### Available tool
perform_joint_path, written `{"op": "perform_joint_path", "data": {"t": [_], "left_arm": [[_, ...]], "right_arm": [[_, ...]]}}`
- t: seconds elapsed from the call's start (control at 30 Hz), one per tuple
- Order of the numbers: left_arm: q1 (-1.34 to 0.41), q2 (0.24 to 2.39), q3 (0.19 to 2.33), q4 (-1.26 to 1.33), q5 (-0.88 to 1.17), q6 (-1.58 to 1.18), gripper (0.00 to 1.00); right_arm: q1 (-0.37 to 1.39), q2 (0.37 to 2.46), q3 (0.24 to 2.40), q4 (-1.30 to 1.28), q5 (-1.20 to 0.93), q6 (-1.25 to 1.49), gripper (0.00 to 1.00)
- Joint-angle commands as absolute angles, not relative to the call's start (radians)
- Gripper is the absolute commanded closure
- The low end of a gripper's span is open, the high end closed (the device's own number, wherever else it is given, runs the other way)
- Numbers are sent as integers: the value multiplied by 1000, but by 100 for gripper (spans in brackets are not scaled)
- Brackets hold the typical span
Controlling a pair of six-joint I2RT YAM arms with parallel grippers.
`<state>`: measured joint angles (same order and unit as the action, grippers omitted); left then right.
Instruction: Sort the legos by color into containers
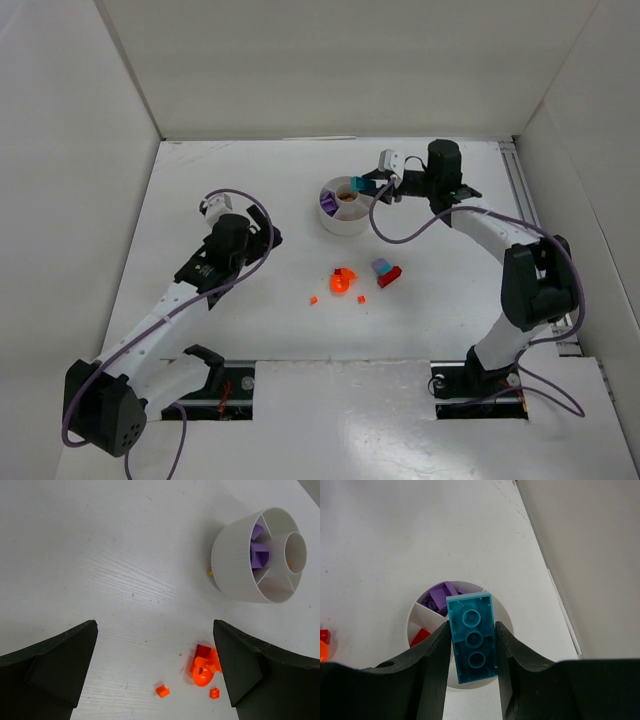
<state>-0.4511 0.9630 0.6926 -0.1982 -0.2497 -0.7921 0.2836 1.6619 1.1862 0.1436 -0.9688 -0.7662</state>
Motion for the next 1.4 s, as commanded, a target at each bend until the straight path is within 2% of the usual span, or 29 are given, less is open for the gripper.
{"op": "perform_joint_path", "data": {"t": [0.0, 0.33, 0.53, 0.67, 0.8, 1.03, 1.37], "left_arm": [[-446, 974, 712, -130, -201, -741, 0], [-446, 1011, 703, -110, -192, -723, 0], [-446, 1031, 703, -110, -192, -723, 0], [-446, 1043, 703, -110, -192, -723, 0], [-446, 1065, 703, -110, -192, -723, 0], [-446, 1055, 703, -110, -192, -723, 0], [-446, 1046, 703, -110, -192, -723, 0]], "right_arm": [[273, 1703, 1184, 322, -1089, -660, 91], [218, 1847, 1175, 670, -1201, -439, 89], [196, 1888, 1140, 788, -1224, -370, 87], [186, 1951, 1118, 1000, -1268, -217, 86], [186, 2034, 1100, 1378, -1281, 9, 84], [166, 2186, 1118, 1813, -1281, 382, 83], [124, 2197, 1114, 1813, -1281, 373, 79]]}}
